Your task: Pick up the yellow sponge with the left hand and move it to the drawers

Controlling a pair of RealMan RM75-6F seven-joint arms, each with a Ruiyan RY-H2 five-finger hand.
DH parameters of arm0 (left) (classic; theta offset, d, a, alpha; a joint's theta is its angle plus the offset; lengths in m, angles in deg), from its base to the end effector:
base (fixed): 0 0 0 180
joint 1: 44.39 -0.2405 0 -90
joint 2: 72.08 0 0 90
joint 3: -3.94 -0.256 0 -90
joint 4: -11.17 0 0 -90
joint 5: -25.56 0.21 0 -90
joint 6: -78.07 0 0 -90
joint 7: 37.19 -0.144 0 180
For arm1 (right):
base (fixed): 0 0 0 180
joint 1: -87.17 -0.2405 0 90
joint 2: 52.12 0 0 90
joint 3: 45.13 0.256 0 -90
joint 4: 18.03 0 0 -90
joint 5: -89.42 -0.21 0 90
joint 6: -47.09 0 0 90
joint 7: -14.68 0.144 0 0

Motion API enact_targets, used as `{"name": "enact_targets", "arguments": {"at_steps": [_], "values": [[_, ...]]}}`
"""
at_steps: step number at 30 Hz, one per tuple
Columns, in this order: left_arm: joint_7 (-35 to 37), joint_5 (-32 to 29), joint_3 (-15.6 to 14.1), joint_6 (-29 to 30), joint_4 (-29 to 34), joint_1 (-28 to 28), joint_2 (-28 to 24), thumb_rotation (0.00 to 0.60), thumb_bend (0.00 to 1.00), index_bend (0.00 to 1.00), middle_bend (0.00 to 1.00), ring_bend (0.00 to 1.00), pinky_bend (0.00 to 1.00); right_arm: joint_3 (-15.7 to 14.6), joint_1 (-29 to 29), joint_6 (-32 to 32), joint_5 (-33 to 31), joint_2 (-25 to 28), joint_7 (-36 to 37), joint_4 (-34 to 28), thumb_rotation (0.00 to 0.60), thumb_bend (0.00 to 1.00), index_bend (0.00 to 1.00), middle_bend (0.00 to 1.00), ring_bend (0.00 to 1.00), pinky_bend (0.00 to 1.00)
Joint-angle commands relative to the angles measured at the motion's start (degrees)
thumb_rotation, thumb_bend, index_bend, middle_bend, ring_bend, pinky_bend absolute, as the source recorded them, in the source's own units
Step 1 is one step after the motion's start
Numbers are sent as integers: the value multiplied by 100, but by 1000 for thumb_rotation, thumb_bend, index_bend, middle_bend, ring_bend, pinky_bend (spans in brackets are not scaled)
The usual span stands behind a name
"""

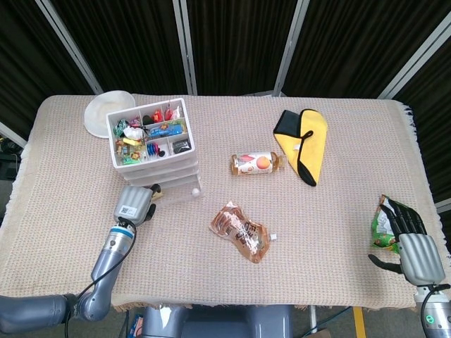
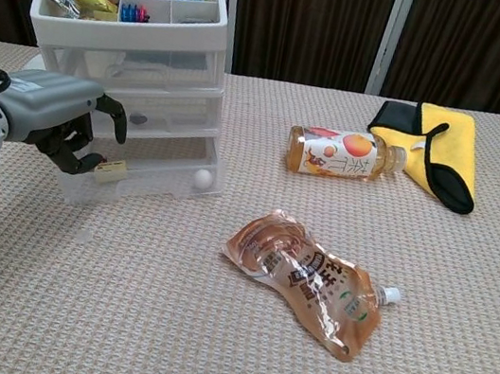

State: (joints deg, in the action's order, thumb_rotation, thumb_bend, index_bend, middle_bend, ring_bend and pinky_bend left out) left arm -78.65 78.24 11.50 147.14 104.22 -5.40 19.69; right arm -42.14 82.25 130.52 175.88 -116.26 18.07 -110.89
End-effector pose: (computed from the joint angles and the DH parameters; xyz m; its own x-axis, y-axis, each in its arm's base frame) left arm -0.1567 0.3082 -0.0184 0.5583 0.2100 0.8026 0.8260 -0.2312 -0.5141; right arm -0.3092 -0.1816 0.1541 0.3324 -0.0303 0.9426 -0.9431 -0.0183 0.3320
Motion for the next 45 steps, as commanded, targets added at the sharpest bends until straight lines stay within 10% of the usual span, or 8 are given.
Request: {"name": "enact_targets", "arguments": {"at_steps": [1,7,16,45], "values": [[59,555,-339,-107,130,-17,-171,600,511,340,560,530,438,0,0,5,6,-1,-5,0,600,0,81,0,0,0],[-231,1878,-1001,-252,54,105,-464,600,779,349,303,322,339,1,5,10,1,1,-14,-16,600,0,82,0,0,0],[-971,2777,-1464,-769,-171,426,-847,600,888,359,208,138,256,-2,6,-4,-8,8,20,-34,600,0,82,0,0,0],[-749,3385,-1587,-2055,-814,852,-799,600,916,358,191,121,244,7,-2,-25,-15,27,113,-48,600,0,82,0,0,0]]}}
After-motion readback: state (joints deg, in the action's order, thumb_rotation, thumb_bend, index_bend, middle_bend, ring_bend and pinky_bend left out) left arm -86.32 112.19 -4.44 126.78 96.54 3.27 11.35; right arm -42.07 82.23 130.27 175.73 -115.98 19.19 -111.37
